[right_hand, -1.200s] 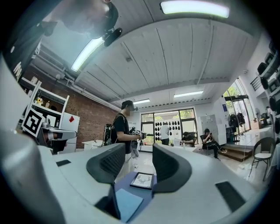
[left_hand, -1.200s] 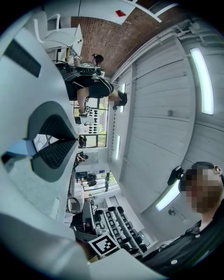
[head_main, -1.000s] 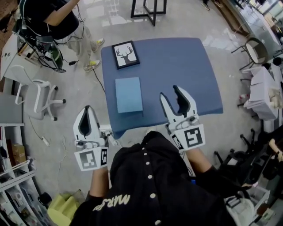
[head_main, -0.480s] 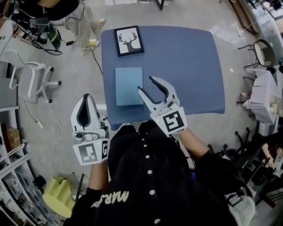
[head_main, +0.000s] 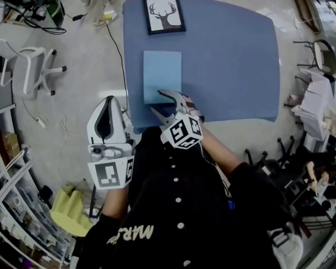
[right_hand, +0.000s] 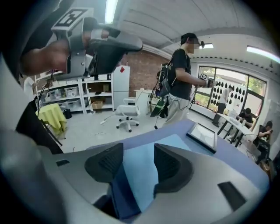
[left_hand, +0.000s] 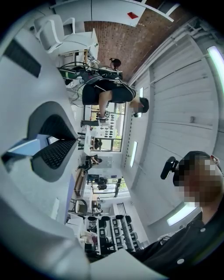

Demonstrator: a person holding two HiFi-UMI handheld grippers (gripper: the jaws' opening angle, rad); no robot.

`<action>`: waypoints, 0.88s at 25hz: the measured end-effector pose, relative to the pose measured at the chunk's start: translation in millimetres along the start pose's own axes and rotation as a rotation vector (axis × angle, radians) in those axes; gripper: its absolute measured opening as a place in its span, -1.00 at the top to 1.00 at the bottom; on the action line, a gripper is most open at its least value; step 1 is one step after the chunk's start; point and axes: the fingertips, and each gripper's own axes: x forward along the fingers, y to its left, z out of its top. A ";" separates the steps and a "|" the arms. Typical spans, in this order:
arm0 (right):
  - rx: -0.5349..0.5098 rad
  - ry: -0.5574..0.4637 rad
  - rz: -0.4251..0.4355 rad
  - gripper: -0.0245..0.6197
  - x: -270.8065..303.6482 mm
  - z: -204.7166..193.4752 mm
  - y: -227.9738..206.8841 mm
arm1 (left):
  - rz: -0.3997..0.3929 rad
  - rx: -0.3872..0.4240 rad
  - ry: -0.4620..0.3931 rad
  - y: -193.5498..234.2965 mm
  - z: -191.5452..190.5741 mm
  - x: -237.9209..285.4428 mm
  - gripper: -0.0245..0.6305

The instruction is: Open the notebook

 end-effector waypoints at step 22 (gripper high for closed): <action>-0.241 0.173 -0.067 0.35 73.0 -66.7 25.5 | -0.048 -0.041 0.072 2.9 -81.7 4.2 0.92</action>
